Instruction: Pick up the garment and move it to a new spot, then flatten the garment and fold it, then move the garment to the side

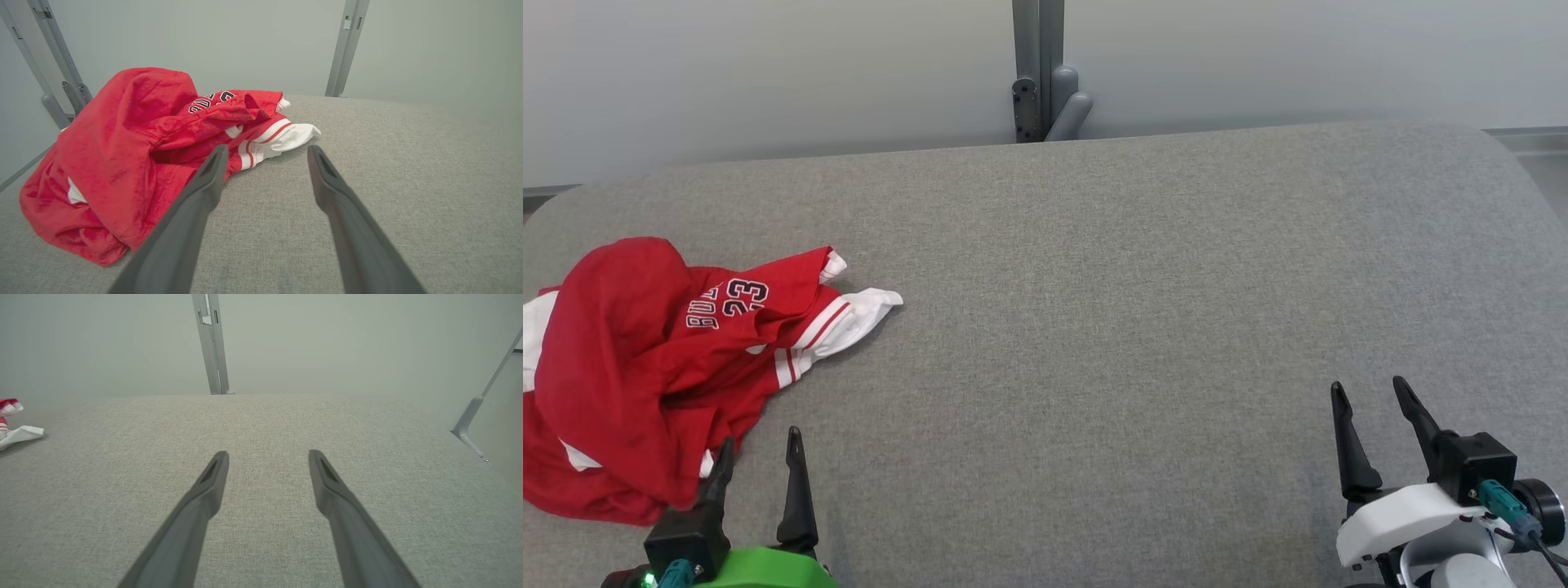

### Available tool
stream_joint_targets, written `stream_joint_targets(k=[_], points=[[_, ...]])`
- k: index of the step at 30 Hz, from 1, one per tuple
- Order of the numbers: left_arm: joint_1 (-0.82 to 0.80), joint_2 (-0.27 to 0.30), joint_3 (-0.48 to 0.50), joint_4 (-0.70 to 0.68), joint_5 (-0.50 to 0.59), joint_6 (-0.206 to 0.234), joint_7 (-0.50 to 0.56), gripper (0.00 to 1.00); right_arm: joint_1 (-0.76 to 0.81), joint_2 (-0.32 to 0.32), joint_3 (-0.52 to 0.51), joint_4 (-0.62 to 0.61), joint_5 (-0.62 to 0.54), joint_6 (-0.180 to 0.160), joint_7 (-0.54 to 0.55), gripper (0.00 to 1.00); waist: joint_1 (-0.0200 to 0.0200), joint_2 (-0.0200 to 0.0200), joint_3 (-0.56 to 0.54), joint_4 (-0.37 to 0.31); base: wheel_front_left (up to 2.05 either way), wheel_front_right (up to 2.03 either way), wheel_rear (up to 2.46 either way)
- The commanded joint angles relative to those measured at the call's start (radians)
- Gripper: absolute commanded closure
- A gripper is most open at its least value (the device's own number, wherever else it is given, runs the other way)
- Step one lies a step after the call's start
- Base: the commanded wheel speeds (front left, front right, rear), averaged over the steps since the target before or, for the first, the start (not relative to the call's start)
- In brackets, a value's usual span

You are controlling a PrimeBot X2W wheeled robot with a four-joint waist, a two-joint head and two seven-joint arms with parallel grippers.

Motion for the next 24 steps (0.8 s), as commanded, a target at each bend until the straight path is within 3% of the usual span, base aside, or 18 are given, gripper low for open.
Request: stream_joint_targets(k=[1,14,24], points=[[0.013,0.003,0.006,0.007,0.014,-0.008,-0.007,0.00,0.012,0.003,-0.011,-0.007,-0.028,0.000,-0.005,0.00,0.0000,0.0000,0.000,0.000,0.00,0.00,0.00],[-0.011,-0.006,0.025,0.099,0.015,-0.054,-0.033,0.00,0.037,0.009,-0.040,-0.020,-0.118,0.000,-0.008,0.00,0.0000,0.0000,0.001,0.004,0.00,0.00,0.00],[-0.024,-0.007,0.038,0.108,0.000,-0.066,-0.029,0.00,0.041,-0.004,-0.016,-0.016,-0.080,0.000,-0.008,0.00,0.0000,0.0000,0.003,0.002,0.00,0.00,0.00]])
